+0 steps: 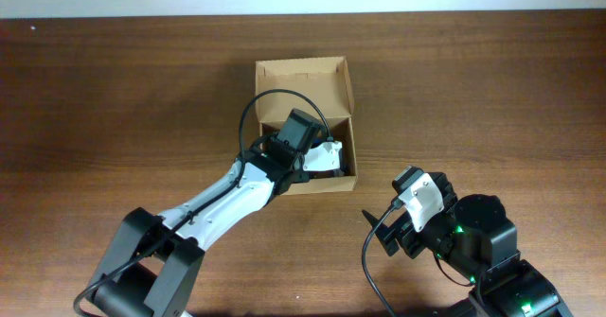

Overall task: Pack container
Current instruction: 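Open the left gripper to drop the pen and lift out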

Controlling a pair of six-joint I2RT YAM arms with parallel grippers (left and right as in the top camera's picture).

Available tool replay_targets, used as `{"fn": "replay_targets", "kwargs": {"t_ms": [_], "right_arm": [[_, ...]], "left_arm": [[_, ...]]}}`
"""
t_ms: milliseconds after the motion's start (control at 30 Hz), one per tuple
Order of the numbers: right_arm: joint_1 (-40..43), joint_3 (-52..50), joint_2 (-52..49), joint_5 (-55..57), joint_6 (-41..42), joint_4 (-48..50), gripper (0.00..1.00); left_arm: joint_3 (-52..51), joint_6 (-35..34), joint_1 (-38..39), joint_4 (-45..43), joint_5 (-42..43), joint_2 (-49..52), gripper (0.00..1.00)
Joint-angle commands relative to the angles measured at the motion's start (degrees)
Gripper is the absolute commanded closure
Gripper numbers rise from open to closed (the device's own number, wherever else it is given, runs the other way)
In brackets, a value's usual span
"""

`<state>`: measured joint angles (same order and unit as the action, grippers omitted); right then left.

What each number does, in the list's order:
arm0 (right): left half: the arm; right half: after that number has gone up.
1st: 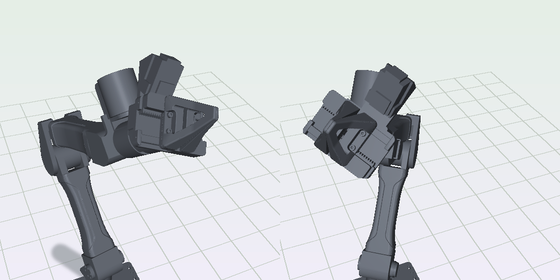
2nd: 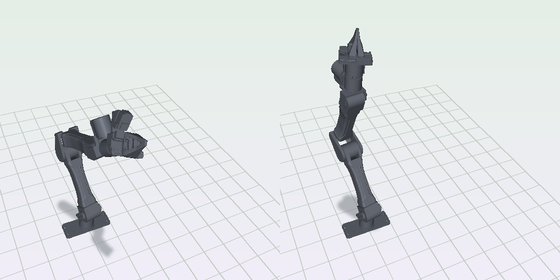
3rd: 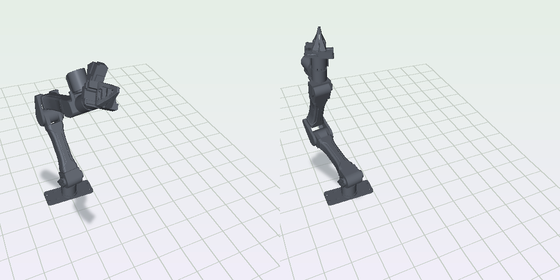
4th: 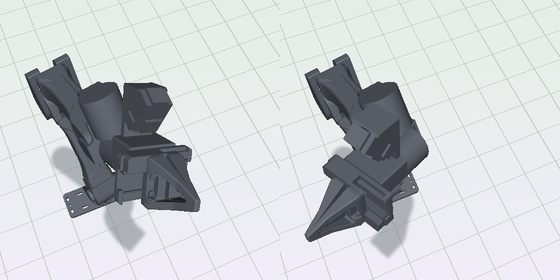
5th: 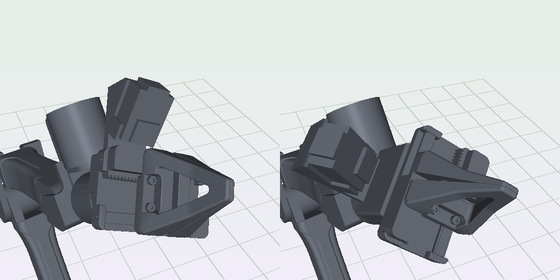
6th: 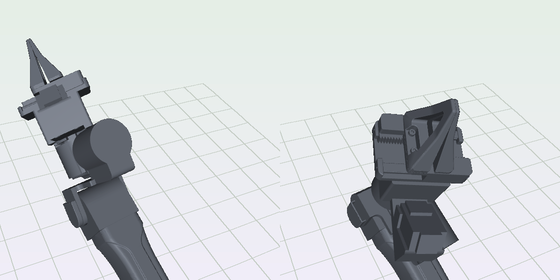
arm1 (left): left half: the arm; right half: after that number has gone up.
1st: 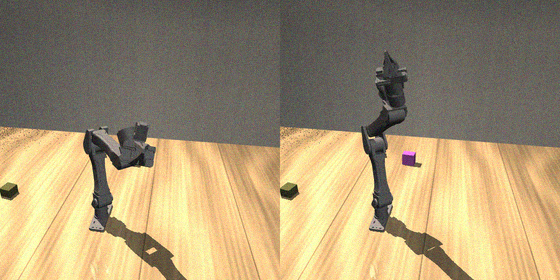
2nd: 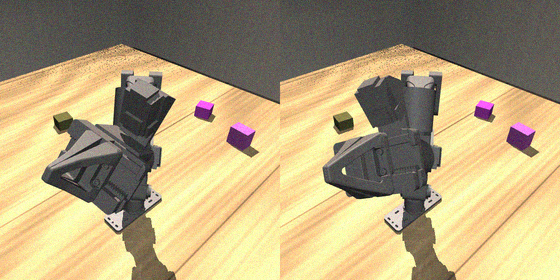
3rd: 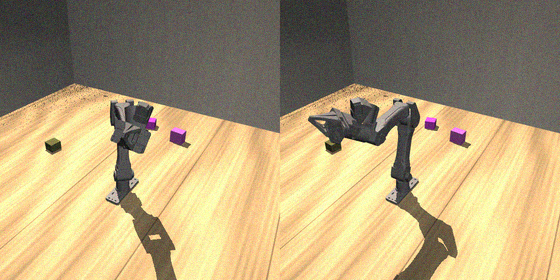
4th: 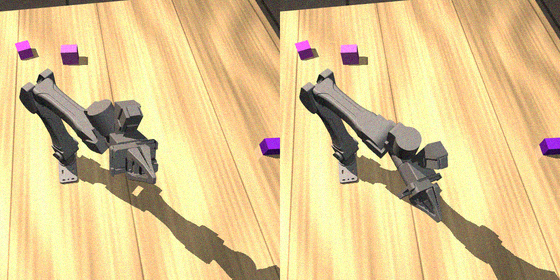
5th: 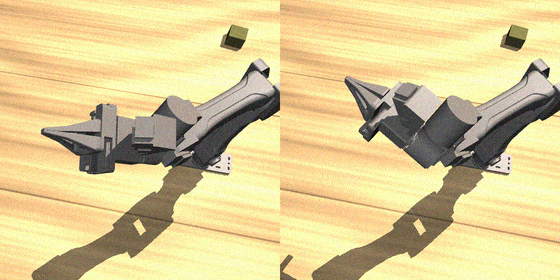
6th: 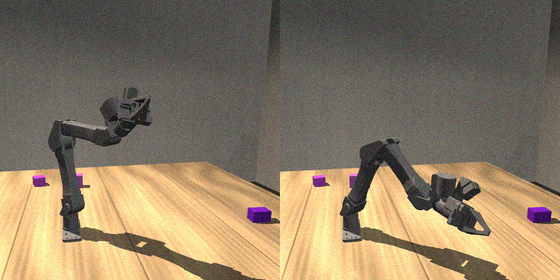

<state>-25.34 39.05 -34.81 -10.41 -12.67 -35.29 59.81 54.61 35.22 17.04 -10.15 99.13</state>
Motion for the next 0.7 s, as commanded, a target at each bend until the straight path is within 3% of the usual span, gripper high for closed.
{"fn": "replay_targets", "kwargs": {"t_ms": [0,167,333,500,667], "right_arm": [[-0.48,-0.22,-0.07,0.55,-0.22,0.15,0.01],[-0.48,-0.22,-0.07,0.55,-0.22,0.15,0.01],[-0.48,-0.22,-0.07,0.55,-0.22,0.15,0.01],[-0.48,-0.22,-0.07,0.55,-0.22,0.15,0.01],[-0.48,-0.22,-0.07,0.55,-0.22,0.15,0.01]], "left_arm": [[0.52,-3.06,0.07,-1.20,-0.11,-0.50,0.51],[1.31,-8.74,1.01,-3.17,-0.13,-5.86,0.51],[2.62,-20.02,1.01,-2.99,-0.13,-13.92,0.51],[2.62,-27.06,0.90,1.03,-0.15,-22.16,0.50],[2.60,-41.05,-1.09,6.67,0.37,-27.21,0.50]]}}
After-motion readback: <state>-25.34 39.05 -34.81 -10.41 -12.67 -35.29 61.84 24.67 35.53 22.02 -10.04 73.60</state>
